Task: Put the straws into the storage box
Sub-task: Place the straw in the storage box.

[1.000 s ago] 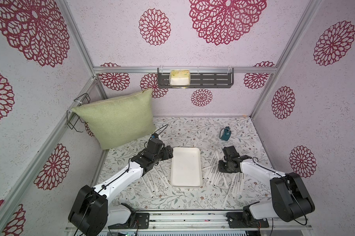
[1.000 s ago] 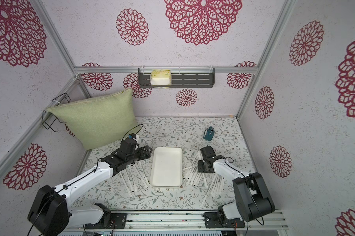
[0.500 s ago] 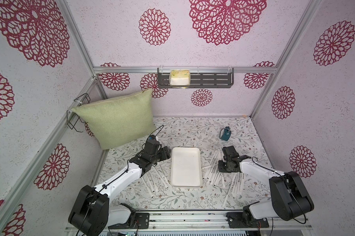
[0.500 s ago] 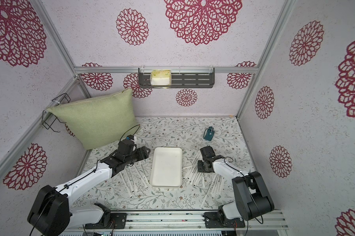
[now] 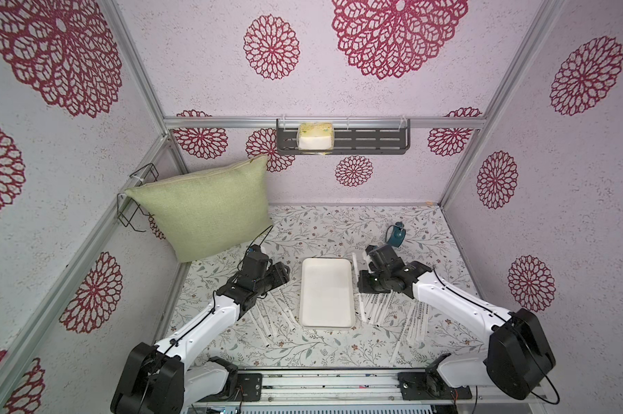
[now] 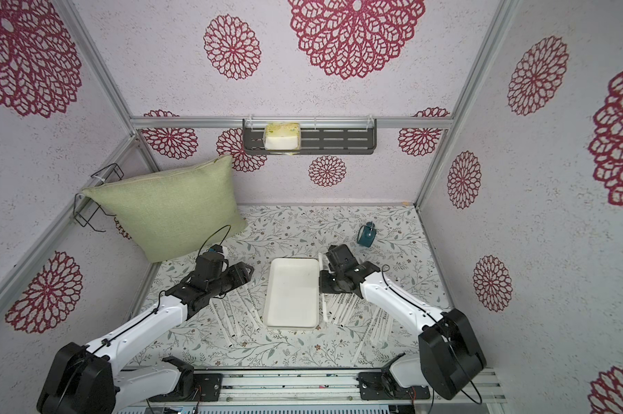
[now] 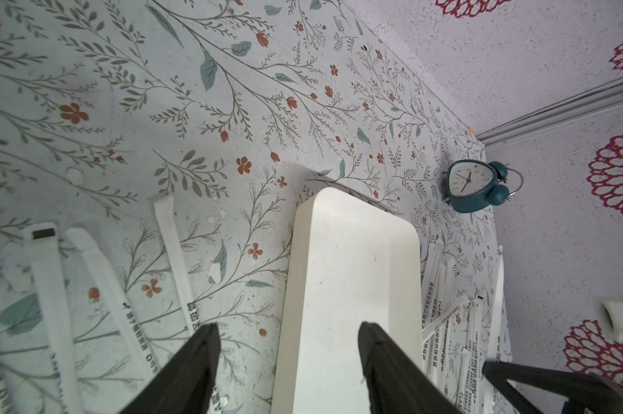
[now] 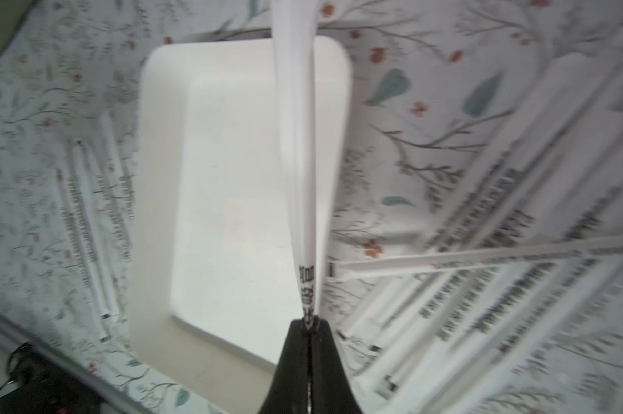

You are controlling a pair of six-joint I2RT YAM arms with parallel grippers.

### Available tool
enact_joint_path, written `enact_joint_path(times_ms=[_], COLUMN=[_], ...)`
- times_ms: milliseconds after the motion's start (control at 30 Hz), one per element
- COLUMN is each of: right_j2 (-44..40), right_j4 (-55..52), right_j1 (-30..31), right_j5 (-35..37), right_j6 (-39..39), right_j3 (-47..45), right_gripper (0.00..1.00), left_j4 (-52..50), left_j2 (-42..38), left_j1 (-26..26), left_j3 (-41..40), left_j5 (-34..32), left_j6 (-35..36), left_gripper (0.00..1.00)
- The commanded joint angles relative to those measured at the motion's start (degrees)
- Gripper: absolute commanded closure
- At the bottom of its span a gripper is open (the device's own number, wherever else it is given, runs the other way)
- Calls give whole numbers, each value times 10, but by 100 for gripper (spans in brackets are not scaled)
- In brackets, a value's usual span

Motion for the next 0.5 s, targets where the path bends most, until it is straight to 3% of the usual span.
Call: enact_joint_path(times_ms=[0,167,467], right_j2=[65,151,264], right_j4=[99,204,206], right_j1=[76,119,128], right_j5=[-1,46,11], right_j6=[132,234,223], right_j3=[52,68,108], right_gripper=[98,99,98], left_j4=[-74,-124,-70], left_j2=[-53,-89,-54], left_j1=[45,99,102], left_j3=[22,29,-11], left_j5=[-44,-28,25], left_j6=[-4,12,0], left_gripper=[37,37,37])
